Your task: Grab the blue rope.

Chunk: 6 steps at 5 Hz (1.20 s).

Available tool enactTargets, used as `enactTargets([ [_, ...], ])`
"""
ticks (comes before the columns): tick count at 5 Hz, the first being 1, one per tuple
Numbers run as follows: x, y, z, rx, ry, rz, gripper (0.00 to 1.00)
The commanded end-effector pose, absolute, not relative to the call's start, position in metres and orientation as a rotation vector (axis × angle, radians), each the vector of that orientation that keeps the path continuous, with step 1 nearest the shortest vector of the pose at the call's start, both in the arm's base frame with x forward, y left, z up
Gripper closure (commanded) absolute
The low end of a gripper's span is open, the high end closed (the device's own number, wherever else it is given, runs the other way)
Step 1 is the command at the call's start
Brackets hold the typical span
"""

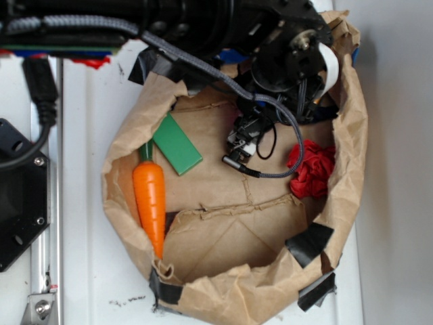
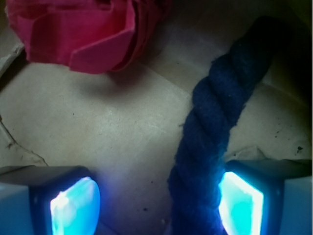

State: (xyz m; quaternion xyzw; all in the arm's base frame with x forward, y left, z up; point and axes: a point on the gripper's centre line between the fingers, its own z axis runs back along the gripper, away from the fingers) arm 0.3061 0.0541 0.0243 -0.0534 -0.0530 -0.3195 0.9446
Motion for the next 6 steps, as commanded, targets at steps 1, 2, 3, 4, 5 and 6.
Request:
enactTargets([
  [1,0.301,0.036,0.028,-0.099,-0.139,-0.678,1.0],
  [2,0.3,0.035,0.027,-0.096,-0.139,-0.678,1.0],
  [3,0.299,0.033,0.028,-0.094,-0.144,-0.679,1.0],
  [4,0.297,0.031,0.032,-0.091,-0.15,-0.676,1.0],
  [5,0.291,0.015,0.052,-0.104,-0.188,-0.674,1.0],
  [6,0.279,-0.001,0.087,-0.124,-0.184,-0.616,1.0],
])
